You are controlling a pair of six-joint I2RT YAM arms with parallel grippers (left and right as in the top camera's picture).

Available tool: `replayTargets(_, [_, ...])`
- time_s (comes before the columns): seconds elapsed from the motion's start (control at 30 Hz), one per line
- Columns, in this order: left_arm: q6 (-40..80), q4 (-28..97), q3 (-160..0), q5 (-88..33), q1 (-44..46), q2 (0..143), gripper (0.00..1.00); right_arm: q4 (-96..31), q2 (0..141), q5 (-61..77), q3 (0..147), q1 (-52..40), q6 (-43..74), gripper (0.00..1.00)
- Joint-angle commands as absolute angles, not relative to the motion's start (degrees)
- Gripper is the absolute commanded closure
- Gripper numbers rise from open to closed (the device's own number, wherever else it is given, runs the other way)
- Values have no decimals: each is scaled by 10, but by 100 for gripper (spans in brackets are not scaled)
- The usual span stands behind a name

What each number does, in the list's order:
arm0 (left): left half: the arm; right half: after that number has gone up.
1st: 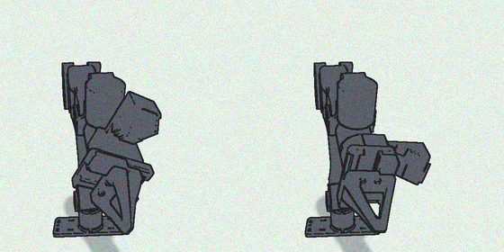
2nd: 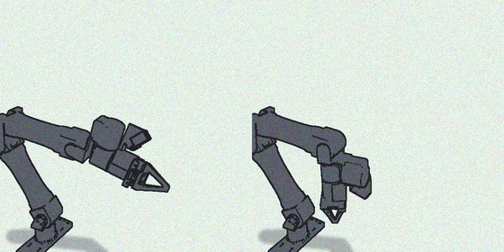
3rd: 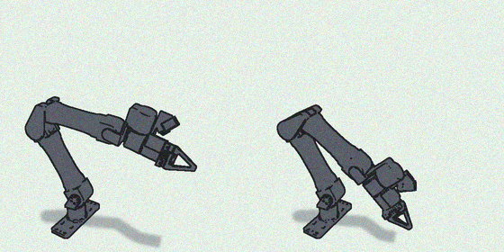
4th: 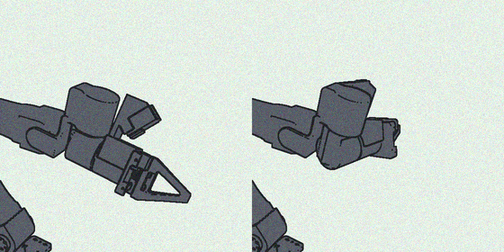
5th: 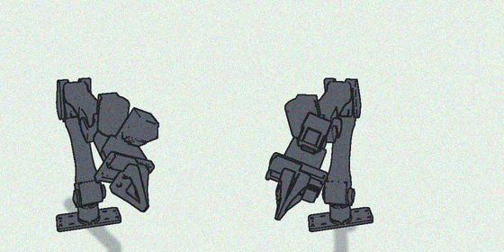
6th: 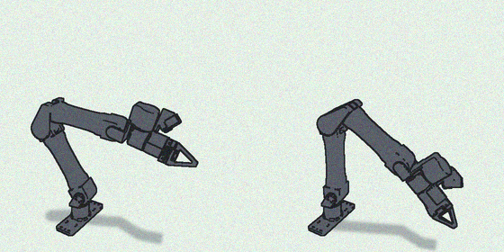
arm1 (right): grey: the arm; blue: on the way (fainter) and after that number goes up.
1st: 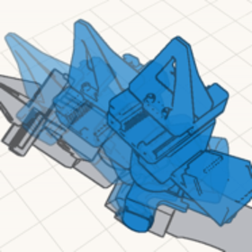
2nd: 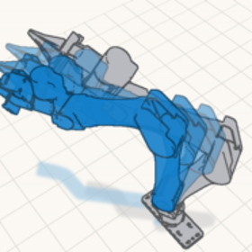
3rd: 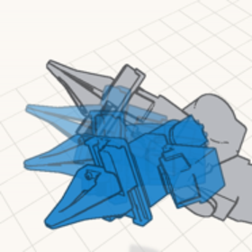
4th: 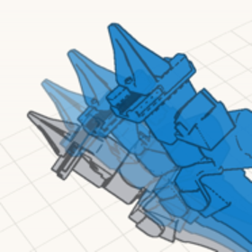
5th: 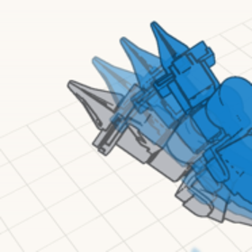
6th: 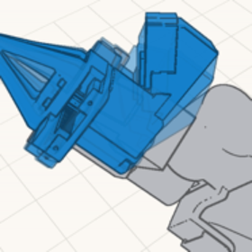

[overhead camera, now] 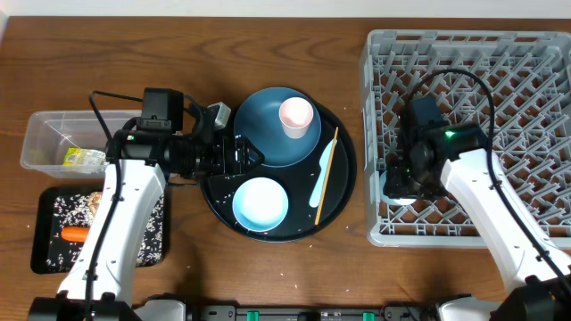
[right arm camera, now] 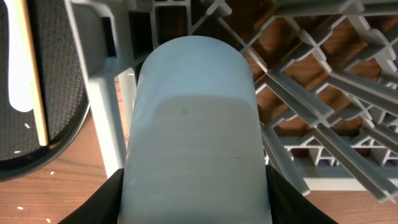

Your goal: Sort waste into correct bins and load items into the dishwasher rack

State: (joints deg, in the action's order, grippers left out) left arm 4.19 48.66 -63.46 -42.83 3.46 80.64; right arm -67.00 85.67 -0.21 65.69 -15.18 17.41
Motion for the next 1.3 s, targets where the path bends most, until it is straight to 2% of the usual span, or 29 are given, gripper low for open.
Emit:
replayTargets(0.0, [34,488,-640,-423,33,808,2,-659,860,-17,646,-156,180,99])
replayTargets(0.17, [34,488,-640,-423,33,808,2,-638,860,-17,620,-156,180,98])
replayTargets(0.23, [34,488,-640,-423,33,808,2,-634,860,-17,615,-156,178,79])
replayTargets(0.27, [34,488,-640,-423,33,808,2,-634,860,-17,616,-156,175,59])
replayTargets(0.3, [34,488,-640,-423,33,808,2,-634,859,-17,618,-156,175,48])
replayTargets(0.4, [34,488,-640,-423,33,808,2,-649,851,-17,639,-156,171,37])
replayTargets(0.57, [34,488,-640,-423,33,808,2,-679,834,-24,695,-156,166,28])
replayTargets(0.83, [34,488,-640,-423,33,808,2,-753,823,-13,776,-156,160,28])
replayTargets(0.97, [34,488,-640,-423,33,808,2,-761,822,-4,776,-156,160,23])
replayTargets(1.07, [34,488,-640,-423,33,808,2,-760,822,7,776,-156,158,1])
replayTargets(1.27, [34,488,-640,-423,33,808,2,-757,822,35,776,-156,158,1])
